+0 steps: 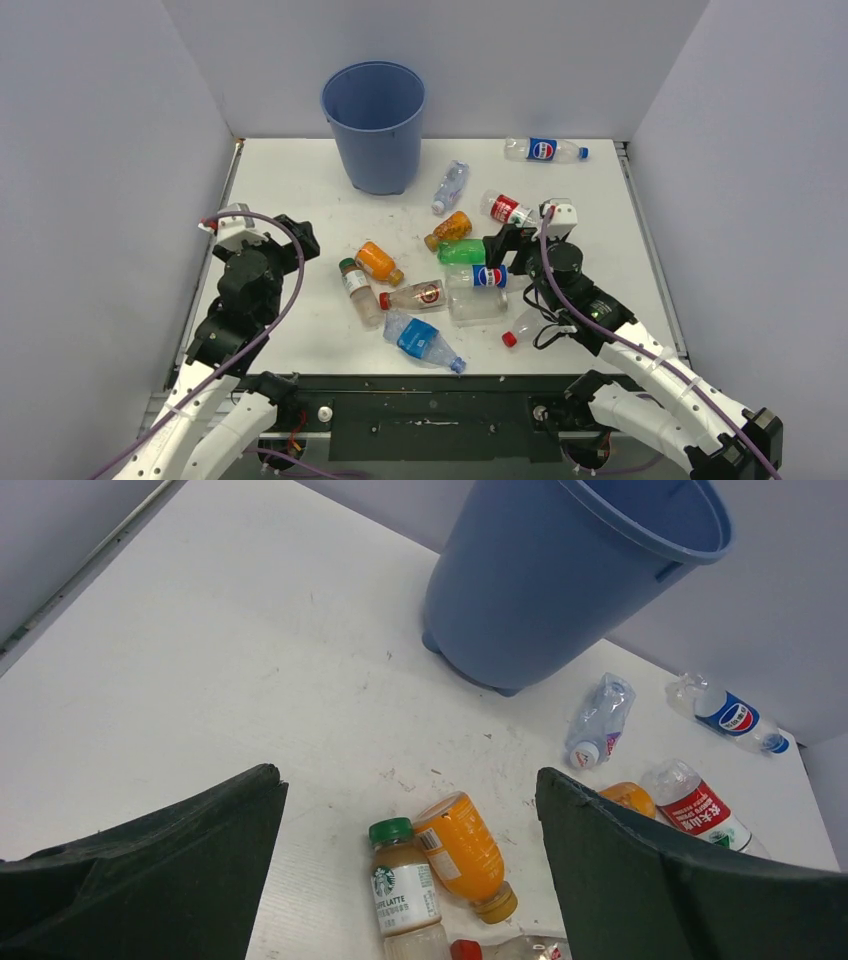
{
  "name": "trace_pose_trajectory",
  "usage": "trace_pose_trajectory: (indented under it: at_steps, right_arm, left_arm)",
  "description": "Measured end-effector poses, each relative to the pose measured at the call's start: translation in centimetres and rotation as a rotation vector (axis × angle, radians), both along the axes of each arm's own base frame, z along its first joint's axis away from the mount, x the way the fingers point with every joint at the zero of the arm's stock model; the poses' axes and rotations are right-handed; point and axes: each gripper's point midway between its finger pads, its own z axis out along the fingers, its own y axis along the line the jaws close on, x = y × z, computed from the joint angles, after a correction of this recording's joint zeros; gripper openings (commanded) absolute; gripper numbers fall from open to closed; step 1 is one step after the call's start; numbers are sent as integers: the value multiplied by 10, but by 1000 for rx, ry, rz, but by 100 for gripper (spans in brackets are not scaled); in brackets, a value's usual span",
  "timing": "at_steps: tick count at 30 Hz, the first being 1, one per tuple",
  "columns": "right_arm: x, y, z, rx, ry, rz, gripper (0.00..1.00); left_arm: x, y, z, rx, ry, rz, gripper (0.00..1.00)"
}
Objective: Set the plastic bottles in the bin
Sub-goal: Pick up the plastic bottle at the center of the board.
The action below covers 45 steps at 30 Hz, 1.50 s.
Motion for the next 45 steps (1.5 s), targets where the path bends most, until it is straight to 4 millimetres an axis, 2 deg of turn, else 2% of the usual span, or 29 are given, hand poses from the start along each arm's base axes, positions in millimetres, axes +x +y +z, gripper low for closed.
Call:
trace_pose_trajectory:
  at_steps: [3, 6, 8, 11, 13, 16, 20, 25, 27, 33, 36, 40, 45]
  right_arm:
    - [2, -7, -3, 1, 14, -48, 90]
    - [8, -20, -16, -8, 59, -123, 90]
    - [16, -33, -30, -15, 104, -180, 90]
    - [24, -58, -64, -5, 197, -257, 90]
    - [21, -73, -87, -2, 253, -297, 90]
    - [14, -76, -107, 1, 309, -303, 90]
    - [14, -84, -111, 43, 325, -353, 90]
    - [20, -132, -120, 176, 347, -538, 90]
    - [19, -144, -119, 206, 347, -588, 90]
    - [-2, -160, -98, 236, 303, -673, 90]
    - [-14, -168, -95, 244, 317, -731, 90]
    - [-32, -173, -111, 245, 391, -789, 90]
    - [-54, -174, -142, 238, 491, -829, 90]
  left_arm:
    - [-1, 0, 2, -3, -8, -1, 96]
    - [-3, -1, 4, 4, -14, -16, 96]
    - [-3, -5, 3, 14, -9, -45, 96]
    - [-4, -14, 1, 32, -2, -102, 96]
    - [-4, -20, -1, 42, 3, -139, 96]
    - [-5, -28, -5, 51, 7, -186, 96]
    - [-6, -34, -8, 54, 9, -227, 96]
    - [-7, -39, -10, 54, 16, -251, 96]
    - [-7, -40, -11, 55, 19, -256, 96]
    - [-6, -44, -13, 53, 27, -271, 96]
    - [-6, -45, -14, 51, 34, -272, 96]
    - [-6, -45, -18, 48, 48, -269, 96]
    - [-6, -45, -18, 35, 49, -268, 96]
